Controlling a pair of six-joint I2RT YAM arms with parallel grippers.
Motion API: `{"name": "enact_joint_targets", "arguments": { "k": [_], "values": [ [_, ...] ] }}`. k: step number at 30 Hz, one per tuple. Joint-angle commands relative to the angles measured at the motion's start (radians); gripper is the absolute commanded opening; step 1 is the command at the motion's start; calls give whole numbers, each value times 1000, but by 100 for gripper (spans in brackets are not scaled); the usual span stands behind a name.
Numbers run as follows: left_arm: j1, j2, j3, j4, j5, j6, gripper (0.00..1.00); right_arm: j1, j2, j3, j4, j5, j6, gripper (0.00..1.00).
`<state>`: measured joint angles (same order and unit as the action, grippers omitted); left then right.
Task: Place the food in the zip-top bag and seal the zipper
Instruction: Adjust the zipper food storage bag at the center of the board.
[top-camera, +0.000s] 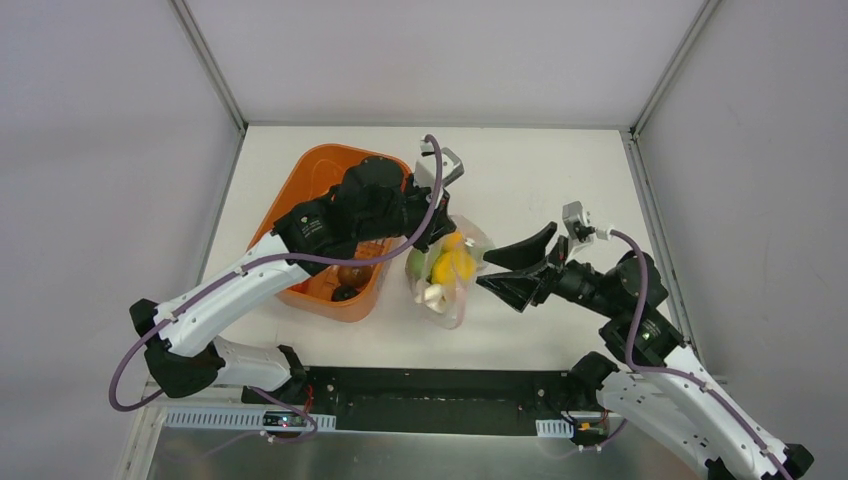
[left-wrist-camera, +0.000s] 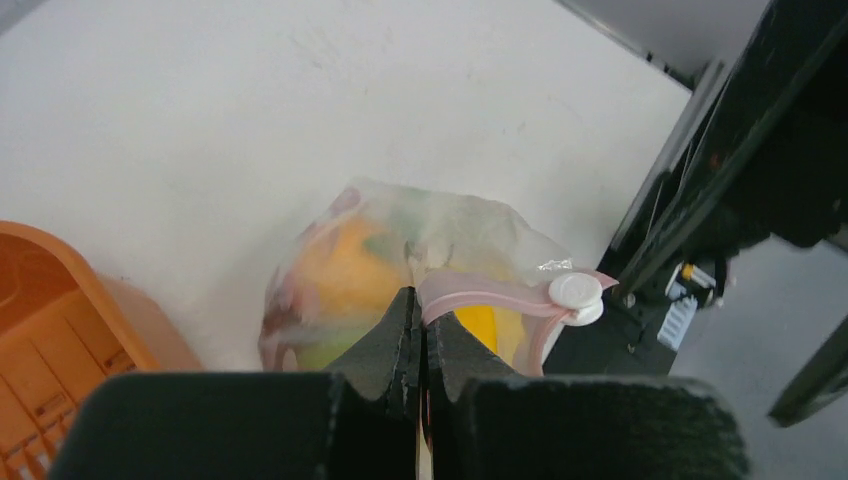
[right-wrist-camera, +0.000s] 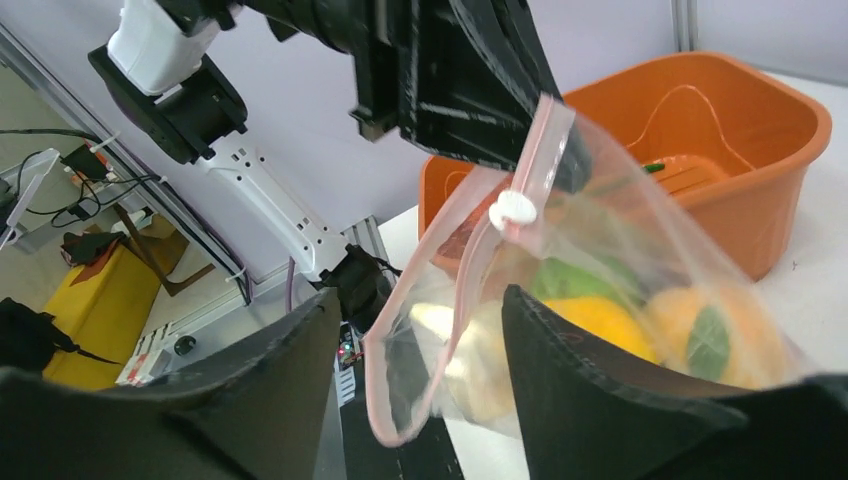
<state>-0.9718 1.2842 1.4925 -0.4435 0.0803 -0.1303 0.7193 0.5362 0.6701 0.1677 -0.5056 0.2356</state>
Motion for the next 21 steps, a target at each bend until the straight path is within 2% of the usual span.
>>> {"name": "enact_joint_targets", "arguments": {
  "k": [1, 7, 11, 16, 21],
  "values": [
    [43, -57, -19, -39, 154, 99, 0, 5, -47, 24, 49, -1, -8, 65],
    [87, -62, -30, -71, 247, 121, 0, 6, -95, -21, 11, 153, -104, 66],
    [90, -33, 1, -104, 297, 165, 0, 6, -123, -73, -22, 185, -224, 65],
    [90, 1, 20, -100, 368, 140, 0, 5, -72, -124, 6, 168, -321, 66],
    [89, 26, 45, -130, 414, 133, 0, 5, -12, -203, 168, 86, -387, 69]
  ]
}}
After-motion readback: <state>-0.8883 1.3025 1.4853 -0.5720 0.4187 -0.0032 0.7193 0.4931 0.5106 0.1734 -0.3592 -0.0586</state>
